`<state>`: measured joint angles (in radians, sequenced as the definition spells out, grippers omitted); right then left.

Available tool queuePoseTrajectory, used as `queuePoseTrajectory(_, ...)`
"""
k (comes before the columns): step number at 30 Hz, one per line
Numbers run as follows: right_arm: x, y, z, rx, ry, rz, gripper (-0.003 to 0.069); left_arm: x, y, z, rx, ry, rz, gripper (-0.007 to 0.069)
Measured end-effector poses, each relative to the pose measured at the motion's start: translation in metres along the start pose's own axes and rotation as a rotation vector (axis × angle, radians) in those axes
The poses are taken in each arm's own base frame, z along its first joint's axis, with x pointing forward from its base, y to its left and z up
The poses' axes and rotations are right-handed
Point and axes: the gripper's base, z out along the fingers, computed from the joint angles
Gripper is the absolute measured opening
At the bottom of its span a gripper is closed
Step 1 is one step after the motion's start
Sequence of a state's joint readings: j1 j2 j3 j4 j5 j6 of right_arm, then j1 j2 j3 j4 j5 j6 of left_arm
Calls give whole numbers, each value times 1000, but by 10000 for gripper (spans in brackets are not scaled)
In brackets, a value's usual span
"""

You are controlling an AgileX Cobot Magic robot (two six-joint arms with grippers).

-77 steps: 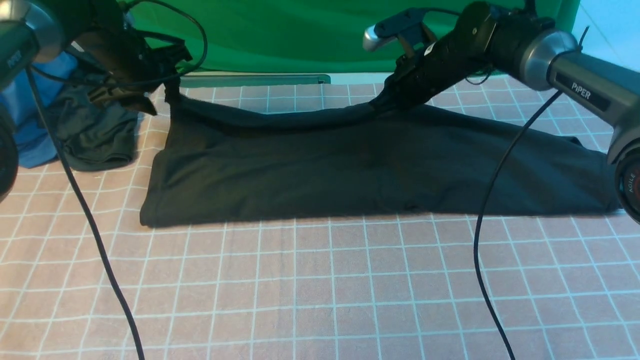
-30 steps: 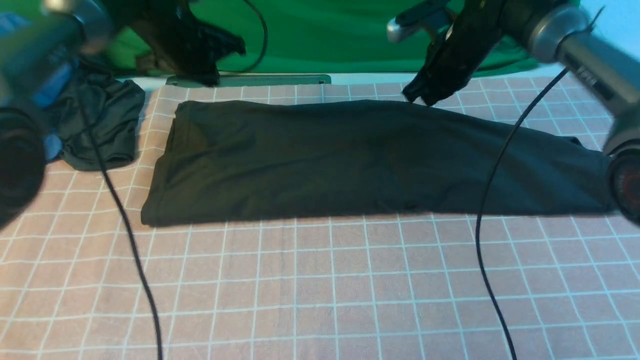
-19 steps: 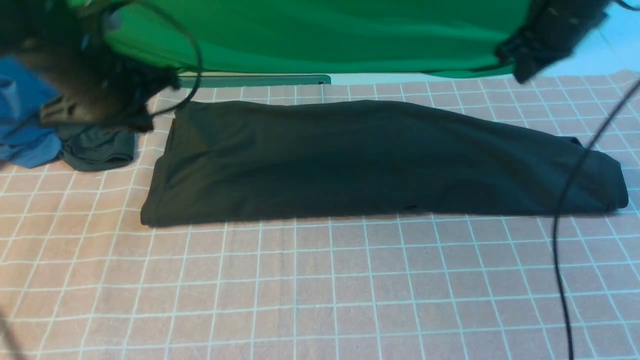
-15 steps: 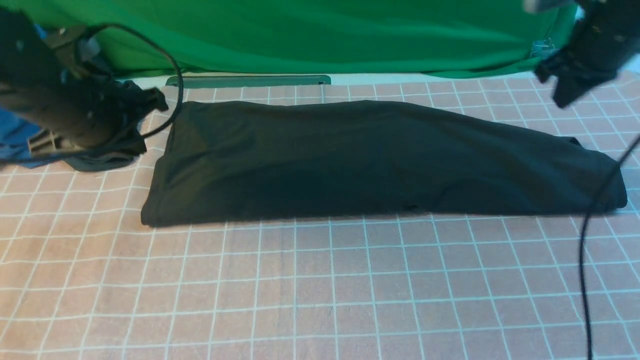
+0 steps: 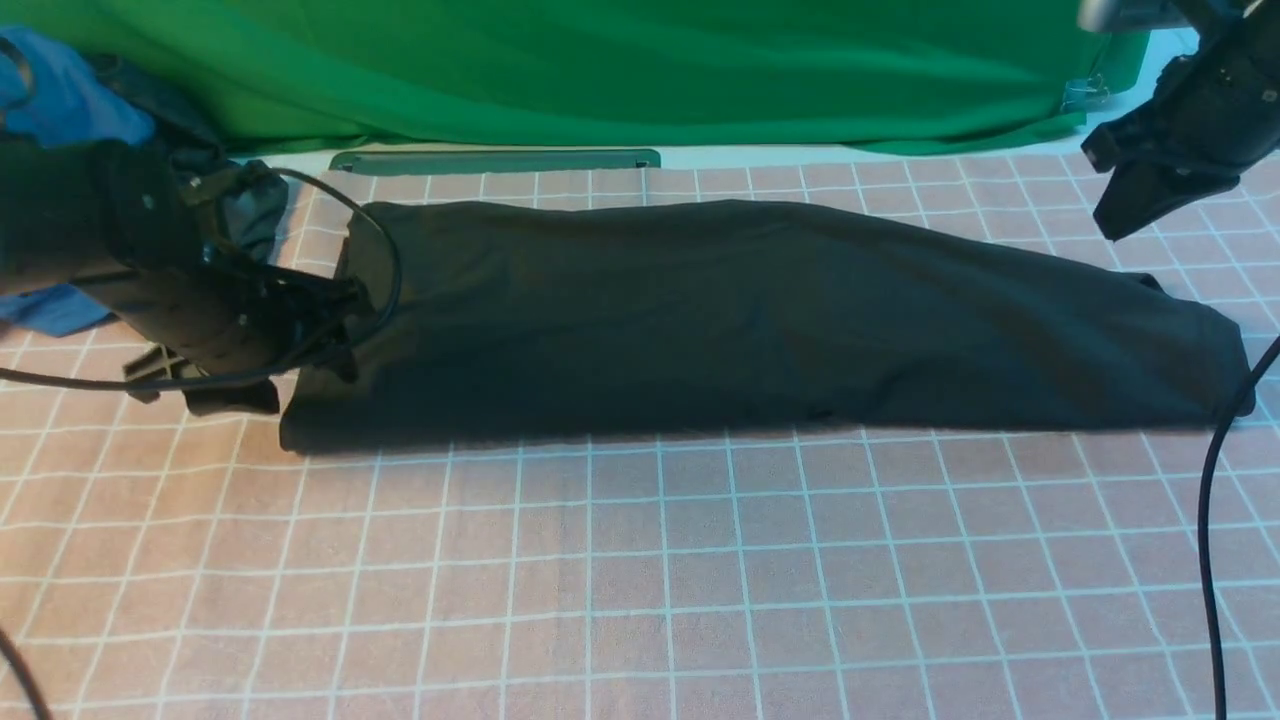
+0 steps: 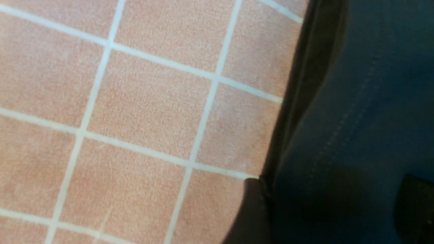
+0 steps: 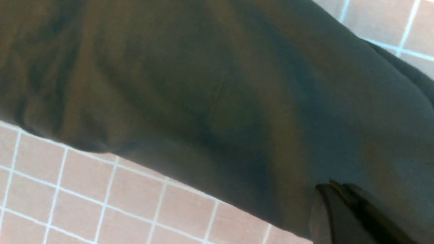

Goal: Fold a long-sleeved shirt over a pink coffee tablecloth.
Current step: 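Pull the folded dark garment lengthwise by its ends to straighten it flat on the table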

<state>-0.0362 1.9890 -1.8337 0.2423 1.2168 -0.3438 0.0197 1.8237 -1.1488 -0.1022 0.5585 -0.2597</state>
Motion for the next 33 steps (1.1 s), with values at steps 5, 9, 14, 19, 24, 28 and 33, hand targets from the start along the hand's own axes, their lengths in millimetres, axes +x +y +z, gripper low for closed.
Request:
queuePoseTrajectory(5, 0, 2, 1, -7, 2, -1, 45, 3, 2, 17, -14, 34, -4, 567)
queuePoseTrajectory(9, 1, 3, -3, -6, -4, -2, 45, 5, 3, 19, -17, 54, 4, 439)
queuePoseTrajectory(14, 2, 5, -19, 17, -32, -16, 45, 9, 3, 12, -25, 102, 50, 77)
queuePoseTrajectory(19, 12, -8, -29, 62, -26, 4, 50, 5, 9, -30, -78, 58, 113, 27)
queuePoseTrajectory(24, 16, -29, -16, 78, -5, 40, 142, 0, 27, -48, -127, 35, 102, 27)
queuePoseTrajectory(28, 12, -41, 9, 84, -1, 52, 283, -2, 38, -48, -148, 37, 82, 29)
queuePoseTrajectory(33, 9, -52, 42, 86, 5, 66, 368, -5, 41, -49, -177, 16, 119, 71)
